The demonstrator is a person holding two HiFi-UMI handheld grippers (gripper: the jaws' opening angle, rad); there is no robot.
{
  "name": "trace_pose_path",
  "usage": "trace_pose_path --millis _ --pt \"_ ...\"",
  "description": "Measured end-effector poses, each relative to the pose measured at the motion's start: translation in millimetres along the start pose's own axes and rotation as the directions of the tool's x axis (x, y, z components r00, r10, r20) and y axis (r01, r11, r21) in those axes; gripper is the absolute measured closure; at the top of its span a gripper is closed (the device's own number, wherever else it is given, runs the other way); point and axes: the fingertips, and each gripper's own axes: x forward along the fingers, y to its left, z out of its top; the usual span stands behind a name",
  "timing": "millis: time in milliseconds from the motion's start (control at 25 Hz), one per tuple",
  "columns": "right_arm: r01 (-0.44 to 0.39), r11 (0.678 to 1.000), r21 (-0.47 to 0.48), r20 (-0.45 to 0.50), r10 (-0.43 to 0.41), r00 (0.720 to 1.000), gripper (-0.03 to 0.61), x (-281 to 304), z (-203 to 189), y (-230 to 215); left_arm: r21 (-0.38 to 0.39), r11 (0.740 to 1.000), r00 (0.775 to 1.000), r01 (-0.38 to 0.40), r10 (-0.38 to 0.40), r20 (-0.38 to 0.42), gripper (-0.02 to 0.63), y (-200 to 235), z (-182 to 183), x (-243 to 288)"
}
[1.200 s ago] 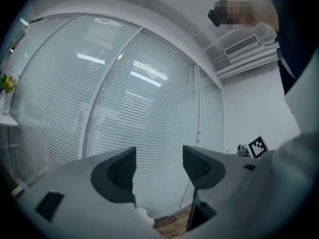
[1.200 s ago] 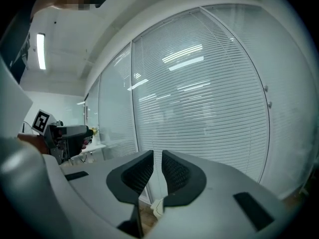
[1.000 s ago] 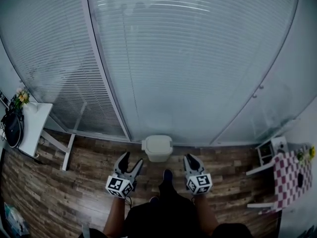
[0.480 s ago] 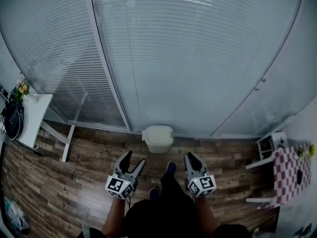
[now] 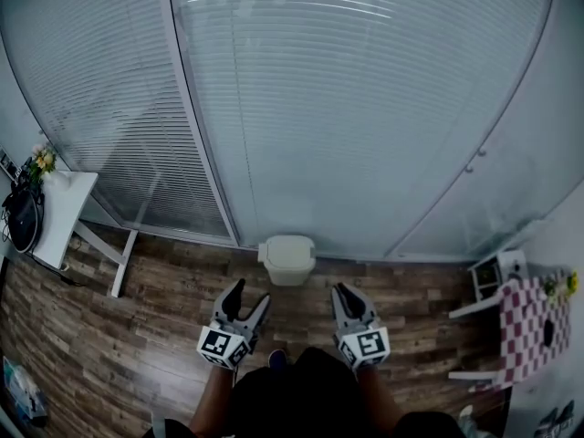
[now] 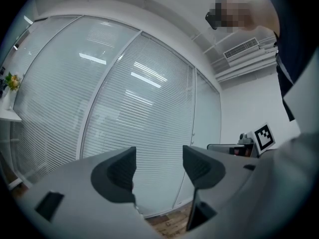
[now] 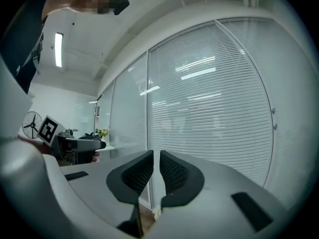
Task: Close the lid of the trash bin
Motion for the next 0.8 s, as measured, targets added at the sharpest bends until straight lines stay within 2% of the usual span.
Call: trace_pose_path --millis 240,400,560,640,800 --pt "-0.013 0.999 0.040 -0.035 0.014 0.999 0.551 -6 -4 2 0.001 1.000 1.000 -0.027 0.027 0.004 0.336 -7 -3 -2" --pt "-0.010 1.000 0.016 -0.044 0.011 0.999 0.551 -12 -12 -2 -0.008 0.999 0.999 -0.043 0.043 -0.003 0.336 -7 -8 -3" --pt "-0.032 0.998 0.048 -0.035 0.034 0.999 0.551 -12 -12 3 0.044 0.995 0.995 -0.095 0.093 0.026 0.344 -2 -3 -11" --pt "-0.036 0.997 0.062 -0.028 0.038 0.999 0.551 -12 -11 4 0.074 0.989 0.991 -0.131 0.129 0.030 0.607 1 -1 -18" --pt "-0.023 0.999 0.034 -0.022 0.024 0.999 0.552 -15 -16 5 0.077 0.991 0.994 -0.107 0.107 0.004 0.607 -2 -7 -24"
